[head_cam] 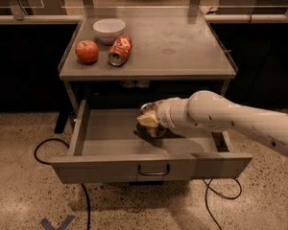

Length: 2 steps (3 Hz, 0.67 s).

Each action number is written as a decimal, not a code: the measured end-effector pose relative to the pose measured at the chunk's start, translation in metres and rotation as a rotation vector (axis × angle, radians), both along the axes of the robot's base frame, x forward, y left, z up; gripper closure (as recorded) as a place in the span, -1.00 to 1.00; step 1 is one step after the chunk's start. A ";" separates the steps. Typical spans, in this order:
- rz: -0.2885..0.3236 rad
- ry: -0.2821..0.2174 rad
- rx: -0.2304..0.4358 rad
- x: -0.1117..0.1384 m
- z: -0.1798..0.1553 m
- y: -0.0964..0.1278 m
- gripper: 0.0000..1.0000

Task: Place orange can into top drawer

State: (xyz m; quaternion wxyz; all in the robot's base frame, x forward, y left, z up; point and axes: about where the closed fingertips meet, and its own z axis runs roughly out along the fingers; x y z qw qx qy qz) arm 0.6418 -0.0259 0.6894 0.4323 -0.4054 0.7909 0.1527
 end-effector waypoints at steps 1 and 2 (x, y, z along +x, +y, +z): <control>0.000 0.000 0.000 0.000 0.000 0.000 -1.00; 0.000 0.000 0.000 0.000 0.000 0.000 -1.00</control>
Offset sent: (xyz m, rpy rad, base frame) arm 0.0000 0.0000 0.0000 0.0000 0.0000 0.0000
